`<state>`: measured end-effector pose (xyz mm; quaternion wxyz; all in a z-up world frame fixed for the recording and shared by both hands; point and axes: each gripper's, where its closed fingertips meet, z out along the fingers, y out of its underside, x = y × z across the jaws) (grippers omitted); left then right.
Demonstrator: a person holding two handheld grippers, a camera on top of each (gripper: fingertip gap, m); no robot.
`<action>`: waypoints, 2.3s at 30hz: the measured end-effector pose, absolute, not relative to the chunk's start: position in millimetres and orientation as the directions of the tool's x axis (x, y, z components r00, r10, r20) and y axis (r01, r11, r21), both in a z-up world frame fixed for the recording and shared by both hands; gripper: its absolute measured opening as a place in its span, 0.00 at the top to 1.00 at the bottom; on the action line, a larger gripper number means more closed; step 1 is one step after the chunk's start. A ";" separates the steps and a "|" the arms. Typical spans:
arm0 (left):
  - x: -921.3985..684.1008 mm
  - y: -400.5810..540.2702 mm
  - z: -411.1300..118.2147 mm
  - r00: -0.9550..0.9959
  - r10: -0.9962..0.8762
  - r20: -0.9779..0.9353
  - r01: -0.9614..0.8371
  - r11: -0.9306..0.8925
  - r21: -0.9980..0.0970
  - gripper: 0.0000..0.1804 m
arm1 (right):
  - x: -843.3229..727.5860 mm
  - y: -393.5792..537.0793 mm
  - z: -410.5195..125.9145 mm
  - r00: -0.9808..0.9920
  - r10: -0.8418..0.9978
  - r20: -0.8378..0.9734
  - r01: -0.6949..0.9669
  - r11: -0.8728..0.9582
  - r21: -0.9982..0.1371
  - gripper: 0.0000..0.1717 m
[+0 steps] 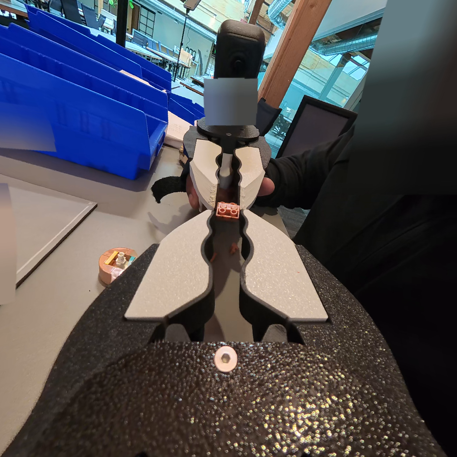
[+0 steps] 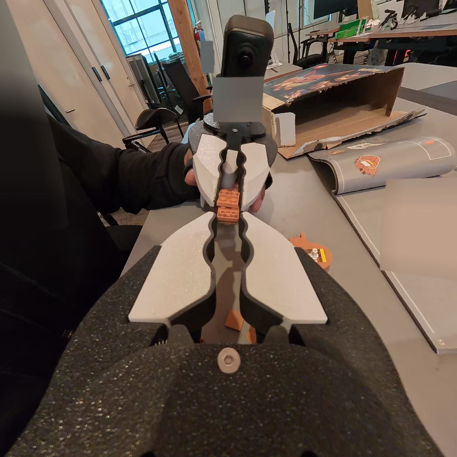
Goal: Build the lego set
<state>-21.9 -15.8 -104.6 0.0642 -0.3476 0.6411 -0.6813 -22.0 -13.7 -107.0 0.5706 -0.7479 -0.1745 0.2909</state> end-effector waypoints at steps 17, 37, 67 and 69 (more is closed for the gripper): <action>-20.9 -18.0 -111.7 -0.743 -0.571 0.349 -0.360 -0.099 -0.928 0.90 | -22.2 -12.4 -110.9 0.789 0.581 -0.198 -0.025 -0.292 -0.956 0.91; -37.3 8.1 -183.8 -0.703 -0.705 0.094 -0.502 0.398 -0.768 0.89 | -27.8 -20.1 -182.6 0.807 0.588 -0.062 0.333 -0.539 -0.774 0.90; -32.7 -6.3 -174.7 -0.727 -0.668 0.160 -0.483 0.331 -0.810 0.91 | -25.6 -16.1 -174.0 0.815 0.573 -0.087 0.274 -0.513 -0.813 0.91; -32.5 -6.4 -176.1 -0.726 -0.670 0.155 -0.486 0.340 -0.805 0.91 | -26.9 -16.2 -172.4 0.811 0.580 -0.077 0.279 -0.499 -0.820 0.91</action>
